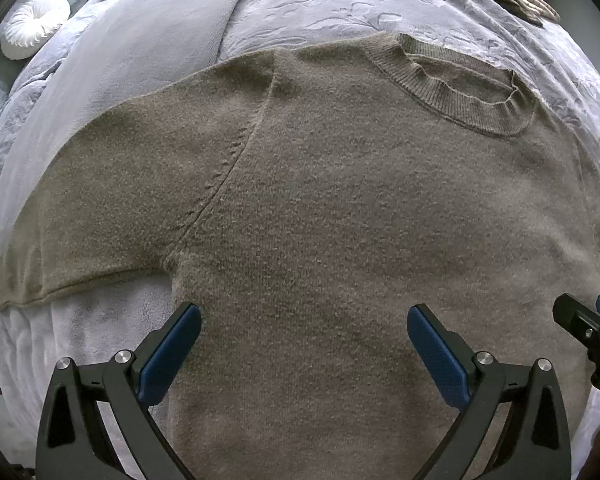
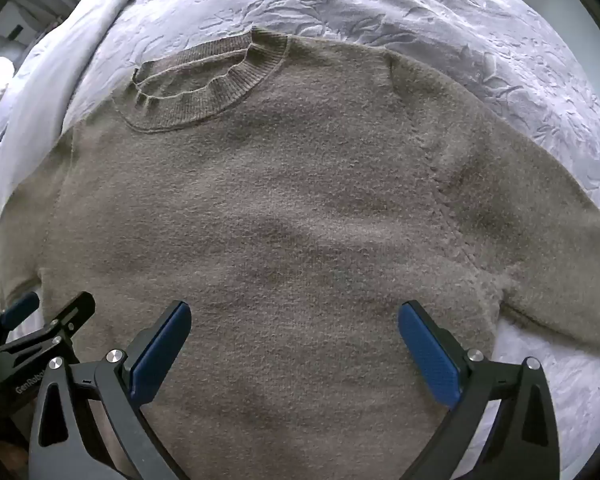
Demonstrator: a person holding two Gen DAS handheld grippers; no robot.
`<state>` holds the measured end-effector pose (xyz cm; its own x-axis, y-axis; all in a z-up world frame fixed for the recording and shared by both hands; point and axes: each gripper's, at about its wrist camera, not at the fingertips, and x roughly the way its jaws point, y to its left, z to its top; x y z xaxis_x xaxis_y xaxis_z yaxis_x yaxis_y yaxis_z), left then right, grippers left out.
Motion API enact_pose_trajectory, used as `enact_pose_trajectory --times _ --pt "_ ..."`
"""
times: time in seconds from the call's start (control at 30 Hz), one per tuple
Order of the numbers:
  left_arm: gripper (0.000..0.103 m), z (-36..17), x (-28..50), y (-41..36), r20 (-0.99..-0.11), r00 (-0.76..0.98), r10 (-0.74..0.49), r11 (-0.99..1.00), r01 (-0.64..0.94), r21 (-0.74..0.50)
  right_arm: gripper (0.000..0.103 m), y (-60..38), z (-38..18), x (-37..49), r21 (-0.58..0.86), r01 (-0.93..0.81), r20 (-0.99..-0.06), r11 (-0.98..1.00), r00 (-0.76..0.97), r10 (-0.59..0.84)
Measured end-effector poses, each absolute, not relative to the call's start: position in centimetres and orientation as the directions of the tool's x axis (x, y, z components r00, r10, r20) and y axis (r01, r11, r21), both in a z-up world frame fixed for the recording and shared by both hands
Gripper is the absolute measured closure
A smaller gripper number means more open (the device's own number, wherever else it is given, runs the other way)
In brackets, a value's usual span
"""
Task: Fold small clothes
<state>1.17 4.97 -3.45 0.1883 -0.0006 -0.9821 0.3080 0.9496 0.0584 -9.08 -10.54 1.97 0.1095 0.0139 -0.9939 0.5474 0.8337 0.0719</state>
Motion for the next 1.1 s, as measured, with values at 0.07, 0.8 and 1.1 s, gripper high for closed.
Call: enact_pose_trajectory --times 0.07,0.8,1.1 --pt "0.0 -3.4 1.3 4.9 -0.982 0.189 0.0 0.95 0.307 0.059 0.0 -10.6 2.0 -8.9 0.072 0.545 -0.994 0.836 0.109 0.015" --pt "0.0 -3.5 1.2 4.8 -0.982 0.191 0.002 0.95 0.307 0.061 0.0 -10.8 2.4 -9.0 0.08 0.543 -0.994 0.836 0.107 0.026" --pt "0.0 -3.5 1.3 4.8 -0.981 0.192 0.001 0.951 0.304 0.06 0.0 -10.6 2.5 -8.3 0.068 0.539 -0.993 0.84 0.114 0.007"
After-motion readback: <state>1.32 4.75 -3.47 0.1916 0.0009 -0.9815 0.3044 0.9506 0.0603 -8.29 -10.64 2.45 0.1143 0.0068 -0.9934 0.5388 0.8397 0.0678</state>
